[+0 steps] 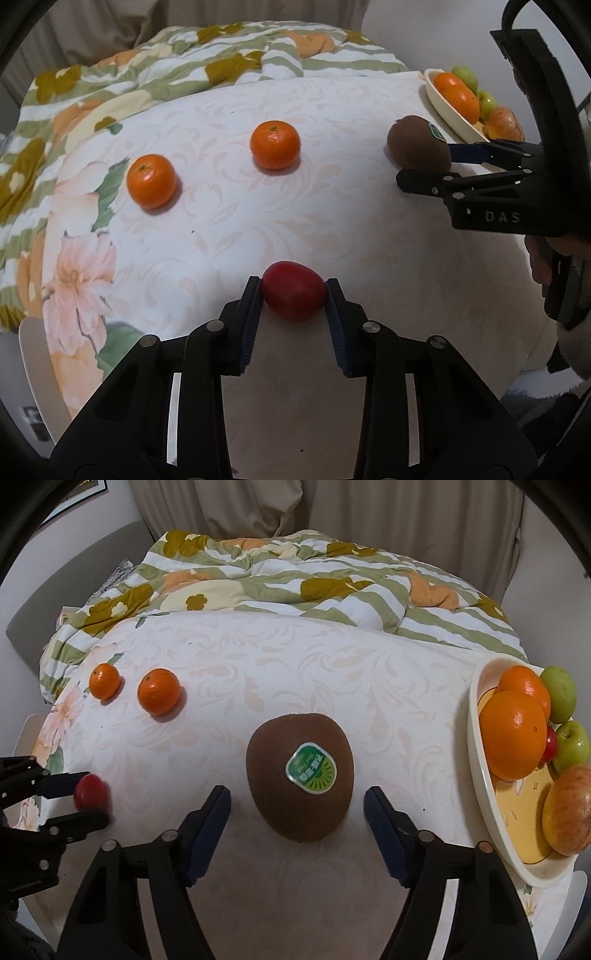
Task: Organize fruits
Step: 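Grasp the second red tomato with the left tool while the right tool grasps the kiwi, then carry the tomato into the bowl and open the left tool while the right tool carries the kiwi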
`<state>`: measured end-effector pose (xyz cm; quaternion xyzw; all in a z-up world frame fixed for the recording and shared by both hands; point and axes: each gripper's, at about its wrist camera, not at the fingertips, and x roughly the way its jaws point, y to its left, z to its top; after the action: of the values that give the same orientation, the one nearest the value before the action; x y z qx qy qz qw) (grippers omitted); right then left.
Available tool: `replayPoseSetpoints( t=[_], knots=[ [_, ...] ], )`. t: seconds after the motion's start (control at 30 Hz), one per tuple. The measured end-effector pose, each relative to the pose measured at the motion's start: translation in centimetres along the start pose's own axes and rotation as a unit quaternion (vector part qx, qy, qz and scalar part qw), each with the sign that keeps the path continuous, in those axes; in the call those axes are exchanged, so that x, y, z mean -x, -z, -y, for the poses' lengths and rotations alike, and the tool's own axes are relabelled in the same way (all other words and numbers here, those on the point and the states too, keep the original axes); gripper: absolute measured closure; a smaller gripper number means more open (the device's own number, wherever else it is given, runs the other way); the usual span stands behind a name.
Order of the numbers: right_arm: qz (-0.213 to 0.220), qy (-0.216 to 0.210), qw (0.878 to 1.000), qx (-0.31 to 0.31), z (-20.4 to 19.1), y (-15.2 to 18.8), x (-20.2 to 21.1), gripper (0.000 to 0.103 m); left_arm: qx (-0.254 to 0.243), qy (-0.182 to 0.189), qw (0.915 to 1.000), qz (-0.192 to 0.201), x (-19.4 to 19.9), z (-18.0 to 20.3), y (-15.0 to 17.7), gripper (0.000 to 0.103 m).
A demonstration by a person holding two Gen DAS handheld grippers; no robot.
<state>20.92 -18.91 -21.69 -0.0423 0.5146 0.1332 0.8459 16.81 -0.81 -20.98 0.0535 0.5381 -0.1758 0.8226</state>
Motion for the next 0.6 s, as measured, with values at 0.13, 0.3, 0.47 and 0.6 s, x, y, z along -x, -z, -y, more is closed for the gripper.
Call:
replayPoseSetpoints(
  t=[0.13,0.3,0.47,0.6],
  knots=[
    [0.006,0.006,1.0,-0.007,0.1,-0.4,-0.3,0.037,0.009,-0.002,1.0,-0.001,0.2,-0.6,0.2,0.062],
    [0.012,0.002,1.0,-0.009,0.2,-0.7,-0.2,0.053,0.022,-0.008,0.9997,0.003,0.7,-1.2,0.5,0.062],
    [0.018,-0.002,1.0,-0.003,-0.4,-0.8,0.6,0.055,0.035,-0.012,0.9992,0.013,1.7,-1.6,0.6,0.062],
    [0.028,-0.008,1.0,0.0,-0.9,-0.8,2.1,0.055,0.032,-0.018,0.999,0.024,3.2,-1.3,0.4,0.062]
  ],
)
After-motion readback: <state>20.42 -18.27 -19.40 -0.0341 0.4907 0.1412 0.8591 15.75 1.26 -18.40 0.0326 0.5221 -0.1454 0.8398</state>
